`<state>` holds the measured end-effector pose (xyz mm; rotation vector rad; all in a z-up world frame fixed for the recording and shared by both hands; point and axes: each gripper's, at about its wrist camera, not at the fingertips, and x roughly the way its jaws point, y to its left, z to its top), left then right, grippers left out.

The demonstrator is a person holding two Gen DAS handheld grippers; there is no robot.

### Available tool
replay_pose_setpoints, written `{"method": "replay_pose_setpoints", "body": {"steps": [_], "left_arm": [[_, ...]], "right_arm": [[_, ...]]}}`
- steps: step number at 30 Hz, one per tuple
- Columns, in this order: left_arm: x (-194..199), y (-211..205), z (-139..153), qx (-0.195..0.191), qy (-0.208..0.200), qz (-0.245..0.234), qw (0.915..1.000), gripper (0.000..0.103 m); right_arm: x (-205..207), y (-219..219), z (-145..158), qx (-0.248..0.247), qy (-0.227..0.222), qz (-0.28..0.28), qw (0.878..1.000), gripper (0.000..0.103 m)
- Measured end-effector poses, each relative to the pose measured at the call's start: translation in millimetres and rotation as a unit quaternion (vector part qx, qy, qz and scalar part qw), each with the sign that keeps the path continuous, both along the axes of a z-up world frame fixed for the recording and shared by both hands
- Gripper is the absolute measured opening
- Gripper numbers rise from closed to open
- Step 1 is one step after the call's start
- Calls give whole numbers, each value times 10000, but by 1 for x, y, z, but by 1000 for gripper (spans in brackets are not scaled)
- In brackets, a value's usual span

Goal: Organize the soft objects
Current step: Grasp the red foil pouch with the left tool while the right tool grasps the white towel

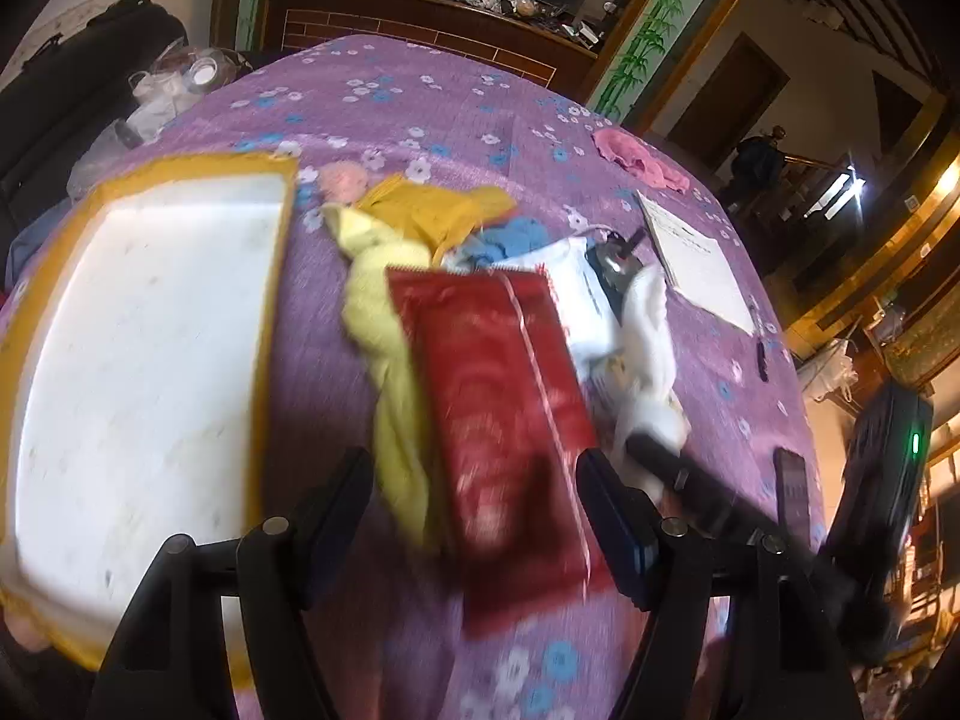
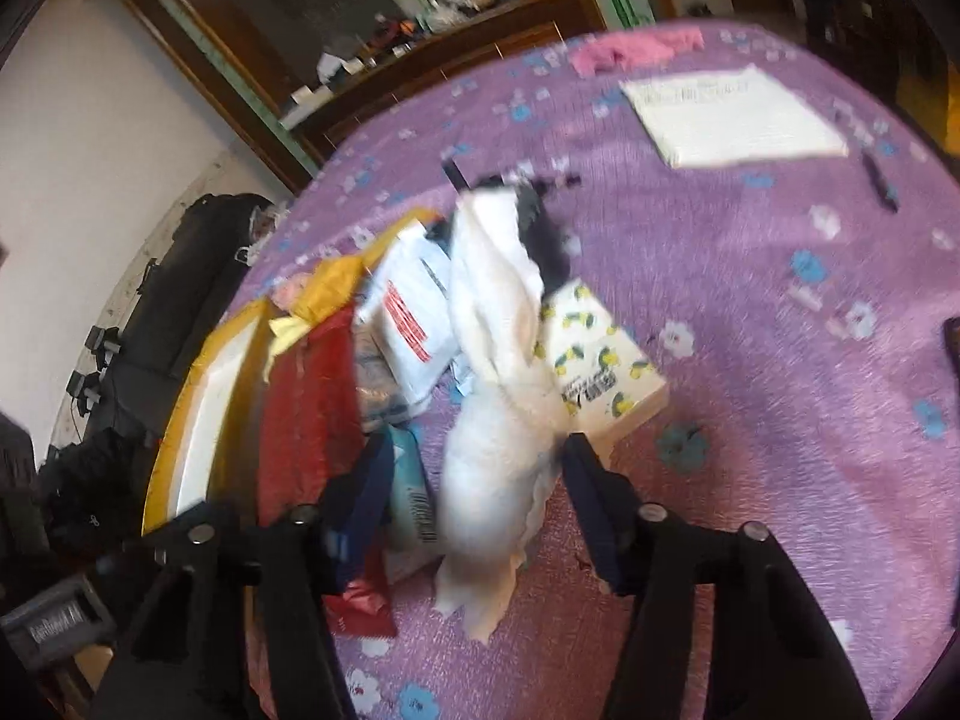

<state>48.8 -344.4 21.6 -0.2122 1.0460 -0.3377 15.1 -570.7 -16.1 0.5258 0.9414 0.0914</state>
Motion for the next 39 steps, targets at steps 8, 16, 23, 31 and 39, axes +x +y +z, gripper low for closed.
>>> {"method": "replay_pose_setpoints", "body": {"steps": [8,16,23,31,39], "left_arm": [[17,-34,-17,260,155,-165,9994,74],[21,-20,-36,-128,593,40,9981,51],[-14,9,-13,-904,438,13,9949,46],[-40,45,20,-1683,295,-163,9852,46],[-51,127,55,-1156,-156,533,9917,46]], "right_arm": [[-4,7,-18,-119,-195,97,9997,36],[-10,3,-17,27,-410,72,9991,33],[-25,3,-5,-40,-946,-27,9955,32],[-30,14,7,-47,-1084,138,9940,32],[-26,93,59,279,-1423,1192,9822,33]]}}
